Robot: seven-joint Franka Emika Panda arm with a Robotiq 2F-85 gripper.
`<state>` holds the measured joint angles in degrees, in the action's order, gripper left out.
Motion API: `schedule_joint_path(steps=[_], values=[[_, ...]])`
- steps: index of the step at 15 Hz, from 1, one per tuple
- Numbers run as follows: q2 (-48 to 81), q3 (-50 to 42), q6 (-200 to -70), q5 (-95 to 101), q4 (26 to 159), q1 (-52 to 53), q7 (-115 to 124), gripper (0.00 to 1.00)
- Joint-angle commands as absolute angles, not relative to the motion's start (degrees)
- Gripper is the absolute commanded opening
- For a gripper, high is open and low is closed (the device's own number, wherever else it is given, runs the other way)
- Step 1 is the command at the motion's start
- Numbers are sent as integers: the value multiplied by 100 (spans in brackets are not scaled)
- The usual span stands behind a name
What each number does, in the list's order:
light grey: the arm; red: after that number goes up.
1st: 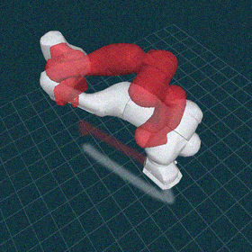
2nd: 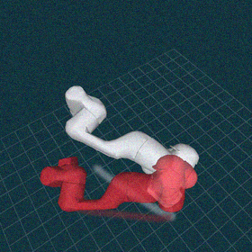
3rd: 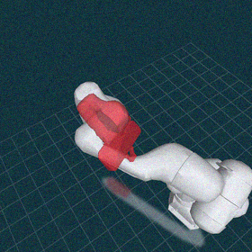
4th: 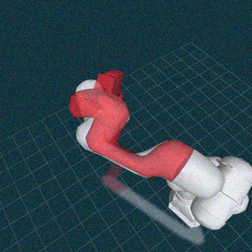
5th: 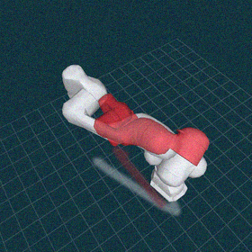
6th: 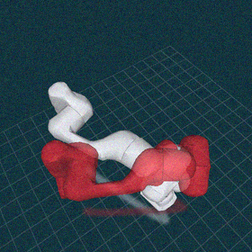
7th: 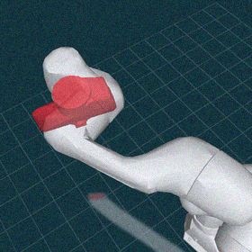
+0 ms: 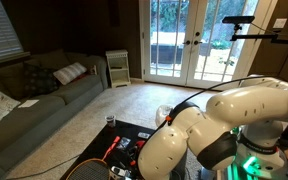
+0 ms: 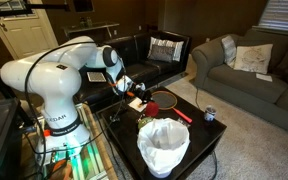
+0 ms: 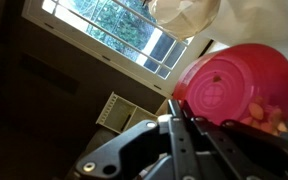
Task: Pour the contents from the red bowl onto the yellow plate.
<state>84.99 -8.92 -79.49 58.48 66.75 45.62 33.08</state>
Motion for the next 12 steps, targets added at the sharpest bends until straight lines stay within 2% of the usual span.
schedule_joint_path(steps=[1,12], values=[[8520,-714,-7555,6186,6566,4488,2990,1],[8522,-518,-7408,6456,6512,4312,2896,1]])
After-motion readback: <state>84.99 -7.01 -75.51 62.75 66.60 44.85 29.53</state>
